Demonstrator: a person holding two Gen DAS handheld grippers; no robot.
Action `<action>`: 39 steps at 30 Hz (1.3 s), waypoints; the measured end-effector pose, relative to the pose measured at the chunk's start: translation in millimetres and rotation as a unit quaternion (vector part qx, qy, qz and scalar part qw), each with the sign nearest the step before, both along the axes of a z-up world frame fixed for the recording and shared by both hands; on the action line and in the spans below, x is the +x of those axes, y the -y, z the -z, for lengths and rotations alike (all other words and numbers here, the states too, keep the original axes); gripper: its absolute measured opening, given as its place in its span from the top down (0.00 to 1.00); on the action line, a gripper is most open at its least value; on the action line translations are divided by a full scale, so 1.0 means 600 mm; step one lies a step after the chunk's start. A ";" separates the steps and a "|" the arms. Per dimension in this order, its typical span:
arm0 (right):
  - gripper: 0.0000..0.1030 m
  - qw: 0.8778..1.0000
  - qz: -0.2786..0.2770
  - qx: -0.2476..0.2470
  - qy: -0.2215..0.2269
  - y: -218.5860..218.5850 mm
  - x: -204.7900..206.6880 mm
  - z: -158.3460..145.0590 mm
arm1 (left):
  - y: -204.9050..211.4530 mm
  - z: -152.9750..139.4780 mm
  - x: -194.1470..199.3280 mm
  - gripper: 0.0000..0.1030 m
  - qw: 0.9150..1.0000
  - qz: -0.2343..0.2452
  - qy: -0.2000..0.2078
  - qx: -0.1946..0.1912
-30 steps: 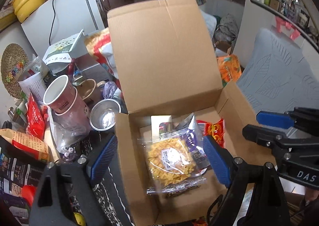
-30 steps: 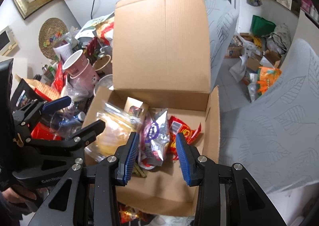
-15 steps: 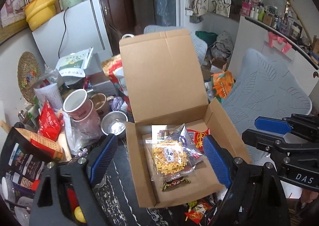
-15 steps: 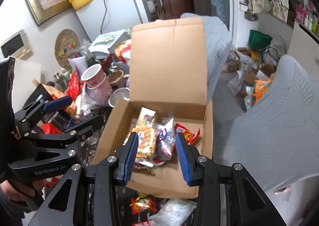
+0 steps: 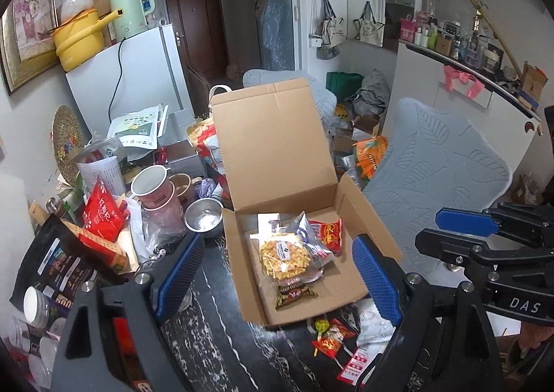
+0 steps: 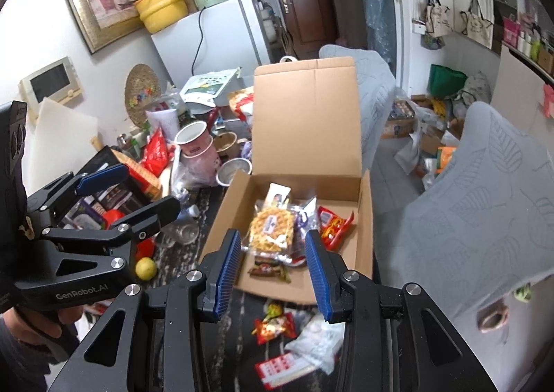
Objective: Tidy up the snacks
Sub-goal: 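Withdraw both tools from the box, then move both tools down toward the loose snacks on the table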
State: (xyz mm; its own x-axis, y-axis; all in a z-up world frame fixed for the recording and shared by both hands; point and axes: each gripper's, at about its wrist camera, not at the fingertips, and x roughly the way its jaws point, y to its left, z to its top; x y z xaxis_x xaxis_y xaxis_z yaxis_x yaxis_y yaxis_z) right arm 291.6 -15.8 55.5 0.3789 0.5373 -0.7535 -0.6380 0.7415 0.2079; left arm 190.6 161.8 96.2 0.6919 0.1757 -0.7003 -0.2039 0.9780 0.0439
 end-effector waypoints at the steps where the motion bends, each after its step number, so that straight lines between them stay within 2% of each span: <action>1: 0.62 1.000 0.001 0.001 -0.001 0.005 -0.006 -0.002 | 0.003 -0.003 -0.008 0.14 1.000 0.001 0.002 0.000; 9: 0.62 1.000 0.011 0.006 -0.013 0.042 -0.061 -0.004 | 0.025 -0.007 -0.065 0.14 1.000 0.018 0.014 -0.013; 18: 0.62 0.999 0.023 0.010 -0.030 0.084 -0.109 0.022 | 0.046 0.017 -0.109 0.14 0.999 0.032 0.009 -0.033; 31: 0.62 0.996 0.033 0.012 -0.076 0.127 -0.158 0.090 | 0.092 0.082 -0.154 0.14 0.996 0.053 -0.030 -0.058; 39: 0.62 0.993 0.042 -0.002 -0.112 0.142 -0.169 0.142 | 0.115 0.127 -0.164 0.14 0.995 0.061 -0.060 -0.054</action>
